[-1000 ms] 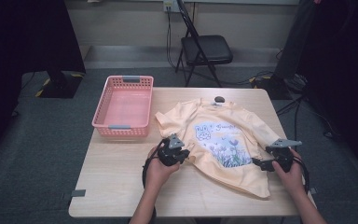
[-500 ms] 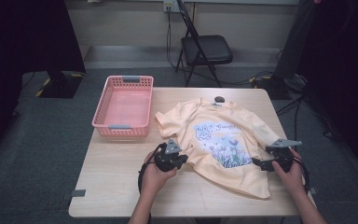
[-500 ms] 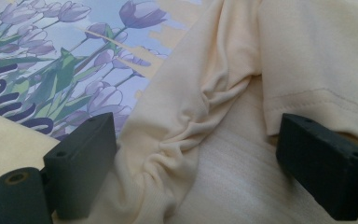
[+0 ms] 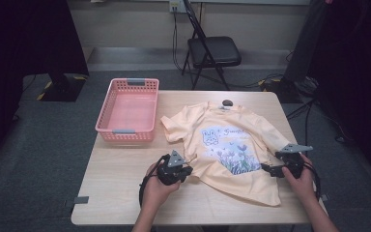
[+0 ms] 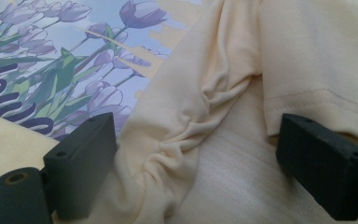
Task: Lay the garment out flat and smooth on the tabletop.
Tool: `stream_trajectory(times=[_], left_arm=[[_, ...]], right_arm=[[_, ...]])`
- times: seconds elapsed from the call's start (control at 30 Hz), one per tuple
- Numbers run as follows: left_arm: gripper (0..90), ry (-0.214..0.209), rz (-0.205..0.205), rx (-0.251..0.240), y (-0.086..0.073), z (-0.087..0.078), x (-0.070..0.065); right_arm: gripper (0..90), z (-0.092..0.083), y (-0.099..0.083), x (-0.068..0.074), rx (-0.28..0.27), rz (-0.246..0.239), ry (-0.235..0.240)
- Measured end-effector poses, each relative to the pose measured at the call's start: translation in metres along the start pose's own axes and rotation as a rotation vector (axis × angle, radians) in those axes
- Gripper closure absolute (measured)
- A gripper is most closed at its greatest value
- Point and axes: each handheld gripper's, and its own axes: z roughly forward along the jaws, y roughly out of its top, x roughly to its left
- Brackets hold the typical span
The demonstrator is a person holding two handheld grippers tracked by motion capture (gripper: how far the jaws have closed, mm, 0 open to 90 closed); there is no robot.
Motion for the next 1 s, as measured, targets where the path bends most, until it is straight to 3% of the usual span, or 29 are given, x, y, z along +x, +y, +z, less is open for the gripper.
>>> stream_trajectory(times=[1.0], left_arm=[[88.3, 0.000, 0.026, 0.032, -0.022, -0.016, -0.010]], right_arm=[[11.5, 0.000, 0.000, 0.000, 0.000, -0.002, 0.000]])
